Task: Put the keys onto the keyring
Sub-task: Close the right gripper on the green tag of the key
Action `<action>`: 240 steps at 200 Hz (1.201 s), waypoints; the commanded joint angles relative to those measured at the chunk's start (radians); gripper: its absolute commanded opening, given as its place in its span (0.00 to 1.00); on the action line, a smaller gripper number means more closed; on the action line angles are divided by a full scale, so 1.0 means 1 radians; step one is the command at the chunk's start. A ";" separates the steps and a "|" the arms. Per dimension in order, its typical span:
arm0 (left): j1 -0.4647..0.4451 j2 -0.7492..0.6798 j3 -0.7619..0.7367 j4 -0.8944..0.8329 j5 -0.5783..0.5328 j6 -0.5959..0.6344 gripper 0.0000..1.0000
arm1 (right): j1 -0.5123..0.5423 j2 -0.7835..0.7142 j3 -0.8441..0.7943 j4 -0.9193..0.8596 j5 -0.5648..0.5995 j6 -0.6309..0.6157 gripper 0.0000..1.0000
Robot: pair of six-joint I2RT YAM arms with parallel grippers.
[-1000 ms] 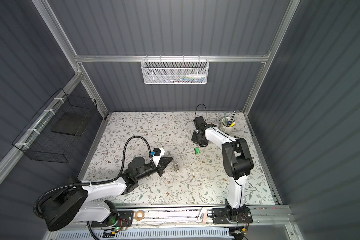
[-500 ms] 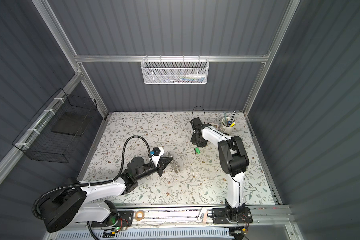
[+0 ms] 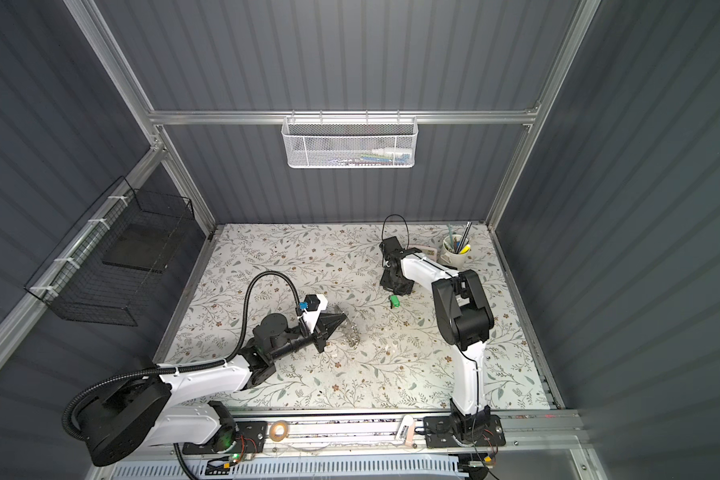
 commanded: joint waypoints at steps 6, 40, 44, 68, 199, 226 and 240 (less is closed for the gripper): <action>-0.003 -0.030 0.013 0.057 0.013 -0.009 0.00 | 0.004 0.026 0.012 -0.011 -0.006 0.003 0.24; -0.004 -0.034 0.013 0.055 0.013 -0.009 0.00 | 0.005 0.029 0.003 -0.005 -0.013 0.000 0.22; -0.004 -0.034 0.012 0.055 0.014 -0.009 0.00 | 0.006 0.028 0.002 -0.004 -0.016 -0.002 0.22; -0.003 -0.034 0.013 0.055 0.013 -0.009 0.00 | 0.006 0.027 -0.005 0.003 -0.034 -0.010 0.17; -0.004 -0.041 0.013 0.054 0.021 -0.010 0.00 | -0.015 -0.278 -0.265 0.115 -0.075 -0.052 0.13; -0.004 -0.043 0.012 0.052 0.021 -0.012 0.00 | -0.007 -0.315 -0.286 0.096 -0.022 -0.081 0.18; -0.003 -0.042 0.014 0.054 0.022 -0.014 0.00 | 0.029 -0.288 -0.247 0.040 0.064 -0.117 0.24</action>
